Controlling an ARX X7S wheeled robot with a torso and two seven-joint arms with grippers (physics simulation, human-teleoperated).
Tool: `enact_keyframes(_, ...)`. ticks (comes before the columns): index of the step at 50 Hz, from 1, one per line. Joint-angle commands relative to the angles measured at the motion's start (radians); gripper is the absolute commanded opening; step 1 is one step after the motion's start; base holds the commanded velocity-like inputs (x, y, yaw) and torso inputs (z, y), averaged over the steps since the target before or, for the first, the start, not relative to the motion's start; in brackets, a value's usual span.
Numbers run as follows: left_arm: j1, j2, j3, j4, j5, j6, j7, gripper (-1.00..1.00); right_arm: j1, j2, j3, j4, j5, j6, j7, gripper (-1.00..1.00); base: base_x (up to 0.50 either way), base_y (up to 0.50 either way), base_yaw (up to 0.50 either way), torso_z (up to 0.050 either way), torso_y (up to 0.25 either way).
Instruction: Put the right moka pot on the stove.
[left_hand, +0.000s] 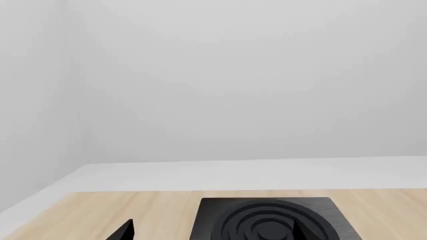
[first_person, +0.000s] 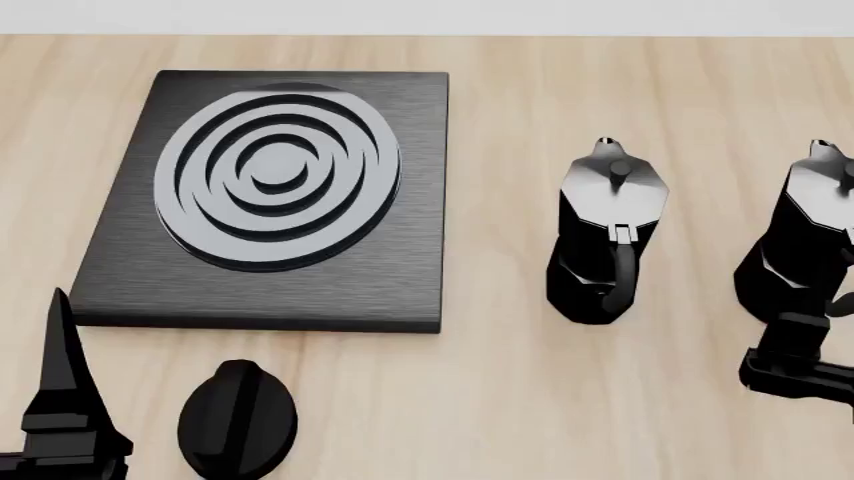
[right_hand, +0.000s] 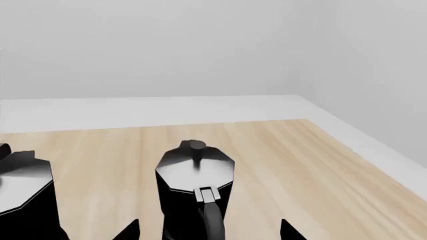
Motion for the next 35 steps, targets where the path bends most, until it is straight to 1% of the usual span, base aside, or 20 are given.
enact_keyframes(1,0.002,-0.002,0.002,-0.005,-0.001,0.007,-0.003,1.00,0.055,0.005,-0.033,0.068,-0.005,0.015,-0.031,1.00,0.00,0.00,0.00,0.000,0.000)
enact_keyframes(11,0.000,-0.004,-0.001,-0.004,-0.010,0.006,-0.005,1.00,0.092,0.003,-0.064,0.118,-0.022,0.032,-0.040,1.00,0.00,0.00,0.00,0.000,0.000)
enact_keyframes(35,-0.005,-0.009,0.002,-0.001,-0.018,0.004,-0.009,1.00,0.164,-0.013,-0.107,0.276,-0.069,0.001,-0.069,1.00,0.00,0.00,0.00,0.000,0.000)
